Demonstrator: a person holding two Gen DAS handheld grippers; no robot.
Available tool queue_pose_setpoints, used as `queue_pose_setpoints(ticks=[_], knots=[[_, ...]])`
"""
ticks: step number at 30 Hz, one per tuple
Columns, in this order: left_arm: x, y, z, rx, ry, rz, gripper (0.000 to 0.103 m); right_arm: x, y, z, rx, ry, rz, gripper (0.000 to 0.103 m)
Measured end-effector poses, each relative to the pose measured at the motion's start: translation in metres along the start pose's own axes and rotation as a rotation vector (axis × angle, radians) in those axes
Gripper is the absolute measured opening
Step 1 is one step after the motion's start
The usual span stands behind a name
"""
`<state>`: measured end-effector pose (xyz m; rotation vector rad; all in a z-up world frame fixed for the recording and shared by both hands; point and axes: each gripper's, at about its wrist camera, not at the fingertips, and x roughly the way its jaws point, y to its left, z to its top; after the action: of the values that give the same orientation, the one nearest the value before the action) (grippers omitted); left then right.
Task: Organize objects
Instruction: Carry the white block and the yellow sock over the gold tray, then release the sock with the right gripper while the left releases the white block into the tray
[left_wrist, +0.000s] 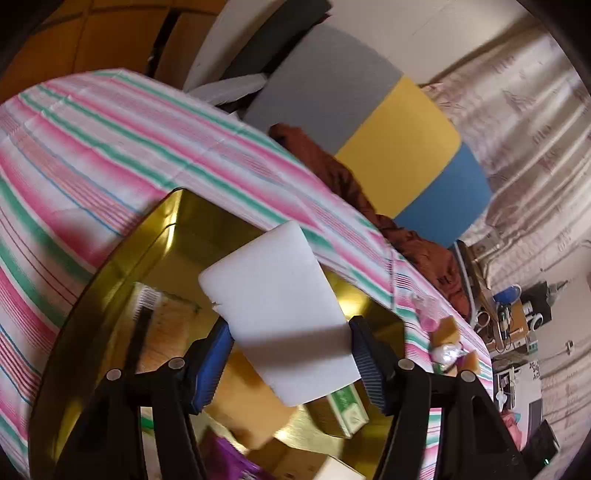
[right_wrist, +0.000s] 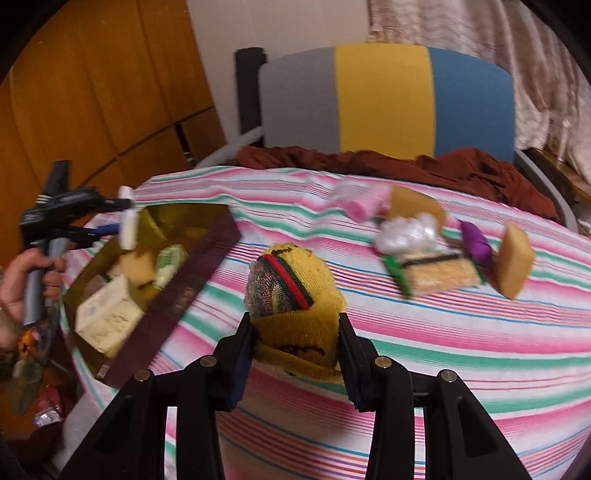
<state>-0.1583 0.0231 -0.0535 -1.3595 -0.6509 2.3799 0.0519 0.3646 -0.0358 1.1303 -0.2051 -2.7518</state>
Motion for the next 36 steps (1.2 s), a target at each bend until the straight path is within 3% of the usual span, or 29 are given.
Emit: queue_pose_setpoints(ticks=[7,10,15,18,26,32,36], knots=[[0.021,0.026,0.009,-0.062,0.063,0.023,0.068,0.009,0.055,0.021,-0.067,-0.021,0.073,0.043],[0.025,0.032,0.016,-0.090,0.074,0.066,0.071,0.019,0.074,0.029,-0.089,-0.017,0.089,0.043],[0.031,0.041,0.018,-0.122,0.101,0.051,0.074,0.033,0.098,0.038,-0.106,-0.009,0.115,0.043],[0.030,0.042,0.017,-0.106,0.086,0.043,0.082,0.041,0.110,0.041,-0.118,-0.004,0.126,0.043],[0.012,0.035,0.020,-0.069,-0.020,0.015,0.087,0.059,0.119,0.046,-0.113,0.019,0.125,0.043],[-0.024,0.036,-0.004,-0.063,-0.082,0.061,0.087,0.077,0.123,0.056,-0.113,0.035,0.102,0.043],[-0.045,0.041,-0.025,-0.103,-0.092,0.027,0.087,0.099,0.127,0.066,-0.115,0.063,0.052,0.043]])
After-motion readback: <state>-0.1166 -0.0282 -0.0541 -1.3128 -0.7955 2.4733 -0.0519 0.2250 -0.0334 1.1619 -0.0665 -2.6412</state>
